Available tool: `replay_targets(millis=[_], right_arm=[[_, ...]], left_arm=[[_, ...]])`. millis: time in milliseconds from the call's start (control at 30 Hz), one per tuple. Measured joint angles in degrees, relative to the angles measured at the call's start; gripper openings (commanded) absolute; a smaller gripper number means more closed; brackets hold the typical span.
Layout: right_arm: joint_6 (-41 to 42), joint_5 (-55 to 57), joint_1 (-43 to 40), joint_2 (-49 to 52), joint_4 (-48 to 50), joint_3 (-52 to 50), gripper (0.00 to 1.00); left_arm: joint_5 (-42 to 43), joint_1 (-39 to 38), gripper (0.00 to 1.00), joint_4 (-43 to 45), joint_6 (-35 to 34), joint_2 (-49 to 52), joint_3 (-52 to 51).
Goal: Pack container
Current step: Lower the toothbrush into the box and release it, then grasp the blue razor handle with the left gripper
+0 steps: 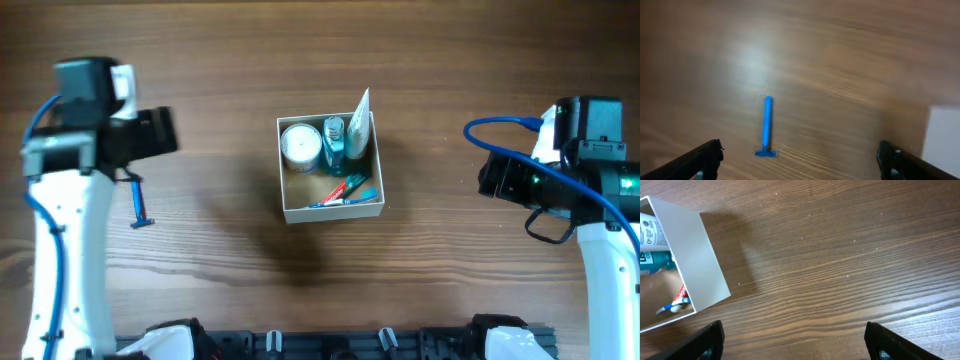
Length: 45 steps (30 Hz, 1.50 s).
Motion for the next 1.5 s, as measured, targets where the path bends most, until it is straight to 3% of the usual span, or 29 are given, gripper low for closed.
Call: replay_targets(millis=[100, 200, 433, 833, 900, 933, 1000, 1067, 1133, 1233, 1367, 1500], right_arm=[[0.0, 0.0, 0.0, 0.0, 0.0, 0.0, 0.90], [0.0, 0.0, 0.0, 0.0, 0.0, 0.0, 0.91], [0.0, 0.0, 0.0, 0.0, 0.0, 0.0, 0.91], [0.0, 0.0, 0.0, 0.0, 0.0, 0.0, 0.91], [0.0, 0.0, 0.0, 0.0, 0.0, 0.0, 0.91], [0.0, 0.0, 0.0, 0.0, 0.0, 0.0, 0.90], [0.0, 0.0, 0.0, 0.0, 0.0, 0.0, 0.90], [0.0, 0.0, 0.0, 0.0, 0.0, 0.0, 0.91], [0.0, 0.0, 0.0, 0.0, 0.0, 0.0, 0.90], [0.0, 0.0, 0.0, 0.0, 0.0, 0.0, 0.90], [0.0, 0.0, 0.0, 0.0, 0.0, 0.0, 0.91], [0.0, 0.0, 0.0, 0.0, 0.0, 0.0, 0.90]], left_arm=[[2.4, 9.1, 1.00, 0.2, -2.1, 5.3, 0.0], [3.3, 11.8, 1.00, 0.2, -2.6, 11.9, 0.0], [5.4, 12.0, 1.00, 0.6, -3.0, 26.8, -0.6], [5.5, 12.0, 0.99, 11.2, -3.4, 29.2, -11.5], [5.4, 12.0, 0.91, 11.9, -3.7, 29.0, -11.8], [5.2, 12.0, 0.79, 12.1, -3.8, 28.9, -11.9], [4.8, 12.0, 0.65, 12.5, -3.8, 28.9, -12.0], [4.7, 12.1, 0.57, 12.6, -4.2, 28.9, -12.0], [4.8, 12.1, 0.39, 12.7, -3.9, 28.9, -12.0], [5.1, 12.1, 0.23, 12.7, -3.8, 28.9, -12.0], [5.6, 12.1, 0.06, 12.7, -4.0, 28.9, -12.0], [6.2, 12.1, 0.04, 12.8, -4.0, 28.9, -12.0]])
